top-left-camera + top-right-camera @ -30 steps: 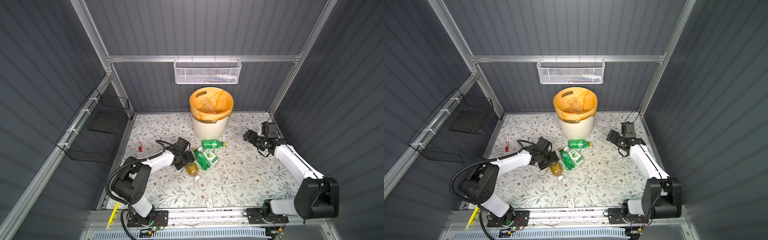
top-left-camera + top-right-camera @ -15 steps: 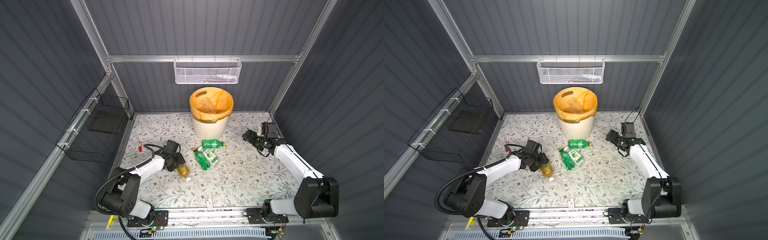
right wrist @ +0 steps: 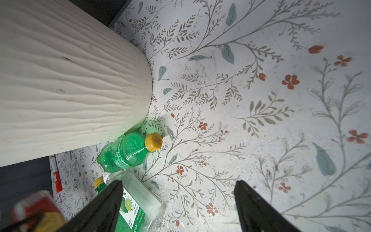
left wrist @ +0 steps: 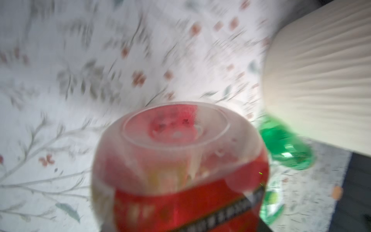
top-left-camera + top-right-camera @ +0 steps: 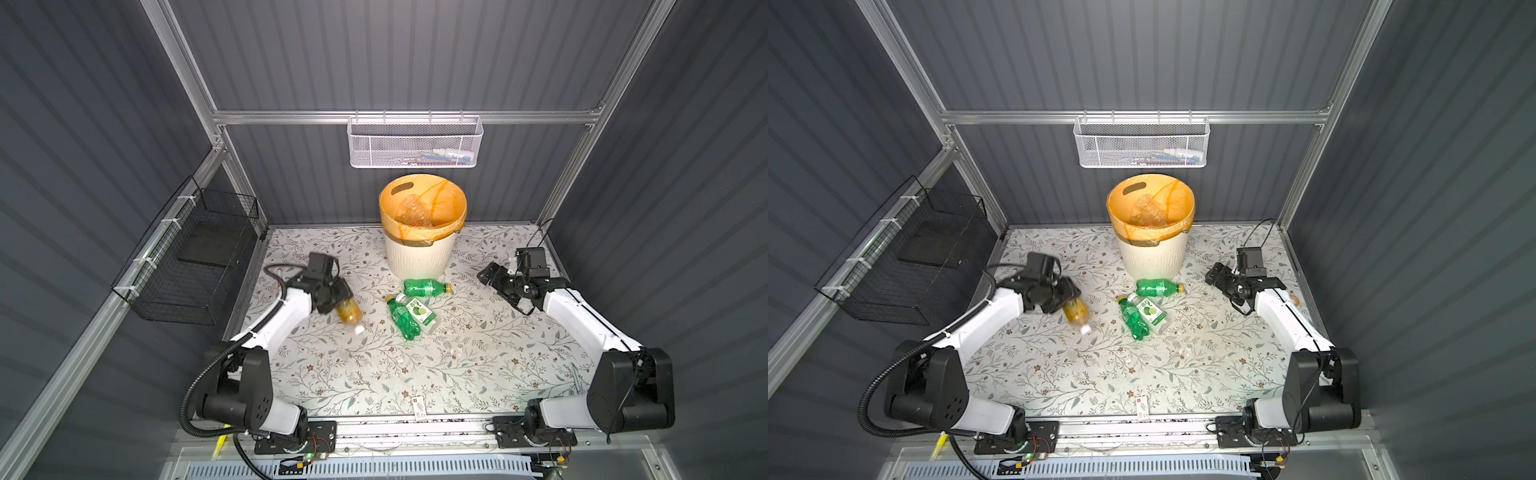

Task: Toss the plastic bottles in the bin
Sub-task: 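Lift the red-and-gold bottle with the left gripper over the bin and release it, then move the right gripper to the upright green Sprite bottle while the left draws back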

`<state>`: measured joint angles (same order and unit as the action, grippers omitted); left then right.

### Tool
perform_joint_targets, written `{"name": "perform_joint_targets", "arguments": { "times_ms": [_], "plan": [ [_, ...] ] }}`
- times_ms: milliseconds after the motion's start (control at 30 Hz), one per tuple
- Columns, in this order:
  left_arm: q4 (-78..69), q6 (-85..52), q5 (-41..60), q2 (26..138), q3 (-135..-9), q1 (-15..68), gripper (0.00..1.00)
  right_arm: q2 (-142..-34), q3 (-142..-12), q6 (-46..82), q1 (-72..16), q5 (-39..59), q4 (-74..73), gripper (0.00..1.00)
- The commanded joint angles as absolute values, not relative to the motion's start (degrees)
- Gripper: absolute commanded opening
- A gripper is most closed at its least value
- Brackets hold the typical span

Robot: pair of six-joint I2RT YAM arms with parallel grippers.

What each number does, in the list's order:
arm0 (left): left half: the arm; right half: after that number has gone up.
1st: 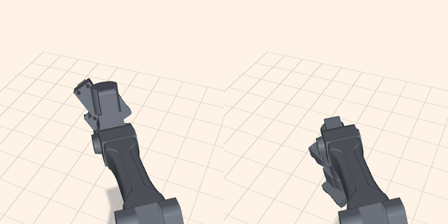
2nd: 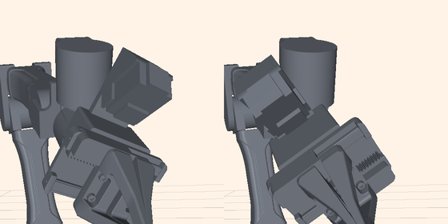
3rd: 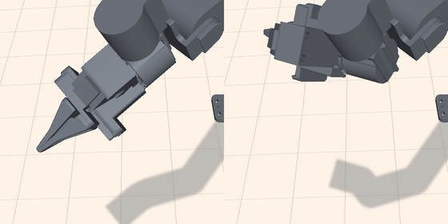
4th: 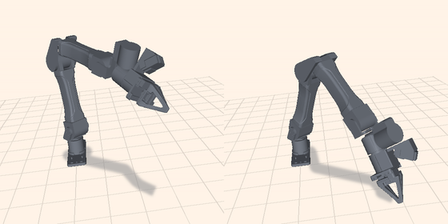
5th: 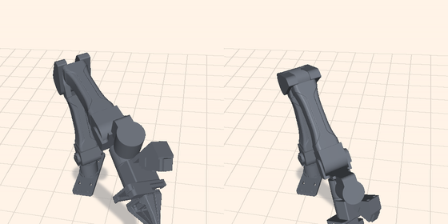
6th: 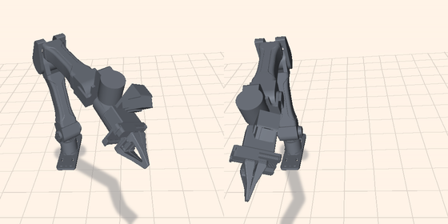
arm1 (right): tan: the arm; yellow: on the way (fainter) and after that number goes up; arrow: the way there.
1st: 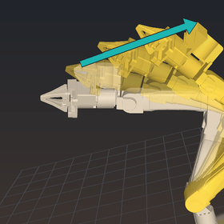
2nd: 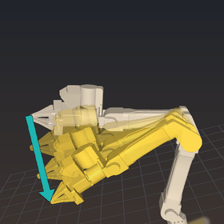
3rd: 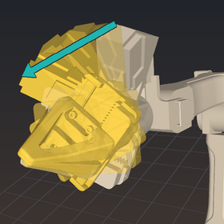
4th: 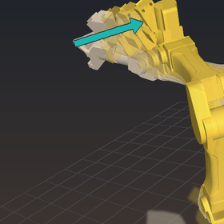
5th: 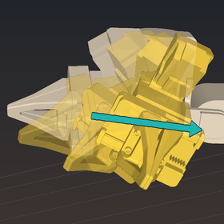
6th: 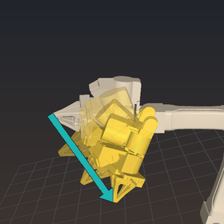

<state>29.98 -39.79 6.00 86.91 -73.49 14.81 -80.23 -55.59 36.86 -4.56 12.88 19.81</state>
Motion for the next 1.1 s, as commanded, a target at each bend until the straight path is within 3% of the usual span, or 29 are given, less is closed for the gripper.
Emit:
{"name": "perform_joint_targets", "arguments": {
  "times_ms": [0,33,67,100,267,500,733,1067],
  "plan": [
    [29.75,-32.34,10.77,91.06,-103.27,16.18,0.6,-80.26,-55.98,37.69,-4.97,13.8,19.19,0.89],
    [30.78,-31.07,11.19,94.36,-112.57,17.49,0.72,-80.05,-55.92,37.81,-5.09,13.71,19.09,0.89],
    [31.41,-29.72,10.92,96.9,-119.75,18.87,0.92,-79.88,-55.83,37.95,-5.03,13.61,19.06,0.89],
    [31.94,-28.72,9.06,100.05,-126.2,20.17,1.0,-79.56,-55.58,38.13,-5.06,13.37,18.95,0.89],
    [30.89,-29.33,11.05,107.52,-136.59,20.65,1.0,-78.5,-54.01,38.94,-5.04,13.18,18.21,0.89],
    [29.53,-27.69,10.13,103.17,-128.89,17.13,1.0,-80.51,-54.23,39.36,-5.11,14.5,16.88,0.89],
    [29.86,-24.86,8.47,95.0,-115.45,12.88,1.0,-83.47,-56.92,36.89,-7.71,14.28,17.77,0.89],
    [26.57,-23.18,10.86,82.23,-83.04,1.09,1.0,-84.52,-61.79,19.3,-18.83,9.53,29.75,0.87]
  ]
}}
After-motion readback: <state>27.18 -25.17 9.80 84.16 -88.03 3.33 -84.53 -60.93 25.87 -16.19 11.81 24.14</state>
